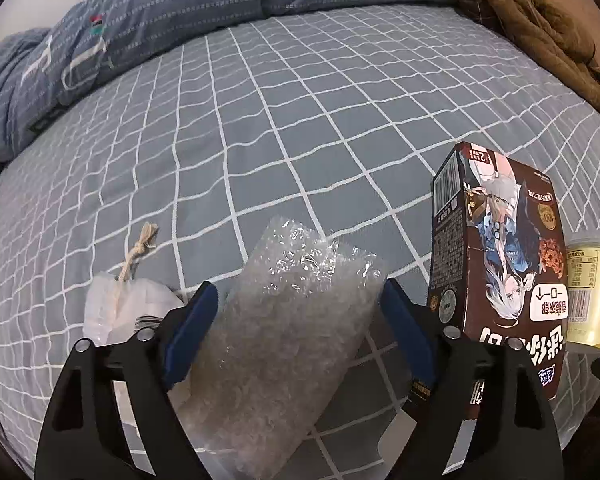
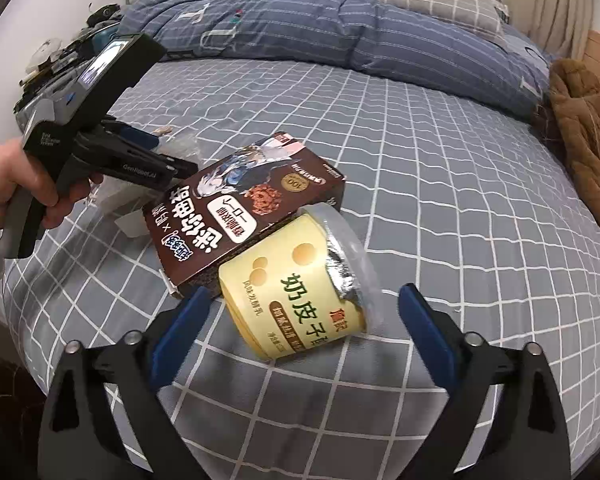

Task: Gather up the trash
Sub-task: 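Grasp the clear bubble-wrap bag with the left tool while the right tool grasps the yellow cup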

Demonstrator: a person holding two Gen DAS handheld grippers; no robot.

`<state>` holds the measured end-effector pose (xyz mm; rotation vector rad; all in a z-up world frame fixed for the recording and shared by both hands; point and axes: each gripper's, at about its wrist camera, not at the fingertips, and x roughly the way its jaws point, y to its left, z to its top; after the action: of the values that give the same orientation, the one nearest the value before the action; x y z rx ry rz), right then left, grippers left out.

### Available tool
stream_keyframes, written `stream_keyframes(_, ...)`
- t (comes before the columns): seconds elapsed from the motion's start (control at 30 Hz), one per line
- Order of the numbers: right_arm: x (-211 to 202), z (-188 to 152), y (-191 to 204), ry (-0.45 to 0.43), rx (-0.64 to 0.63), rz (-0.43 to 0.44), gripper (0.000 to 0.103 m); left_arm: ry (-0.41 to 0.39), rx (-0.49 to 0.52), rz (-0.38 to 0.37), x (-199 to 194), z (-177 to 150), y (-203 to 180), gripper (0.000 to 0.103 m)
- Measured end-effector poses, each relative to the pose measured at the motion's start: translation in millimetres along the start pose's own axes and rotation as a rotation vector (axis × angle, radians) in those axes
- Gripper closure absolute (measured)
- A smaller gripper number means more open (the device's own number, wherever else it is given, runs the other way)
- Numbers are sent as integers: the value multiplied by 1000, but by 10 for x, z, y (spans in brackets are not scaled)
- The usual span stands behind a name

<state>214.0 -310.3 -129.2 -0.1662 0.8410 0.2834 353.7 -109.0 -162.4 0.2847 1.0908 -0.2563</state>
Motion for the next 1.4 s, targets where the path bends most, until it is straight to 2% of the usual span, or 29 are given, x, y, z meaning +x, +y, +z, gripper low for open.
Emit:
stream_keyframes(0.13,42,-12,21,9,-10,2,21,7,11,10,10,-29,-9,35)
stream_keyframes(0.2,58,-24,24,14,-11,-7,24,2,1,19,-2,-44,-20,47)
stream_keyframes(0.23,62,-28,26,18,-11,-9,25,0,-2,25,-17,-54,-44,49)
stream_keyframes(0.3,47,-44,41,20,-18,-17,27,4,2,33,-39,-86,-89,66)
stream_keyframes(0.43,2,-59,79,10,-30,-45,31,-6,-10,33,-90,-92,-102,76)
stream_keyframes(0.73,-196,-89,51,-43,58,-87,34,-58,-43,37,-392,-169,-229,77)
stream_keyframes(1.03,-404,-147,57,-63,134,-101,35,-109,-119,41,-825,-258,-224,77)
stream_keyframes(1.4,-694,-217,179,-83,172,-96,35,-99,-202,29,-1167,-596,-241,77)
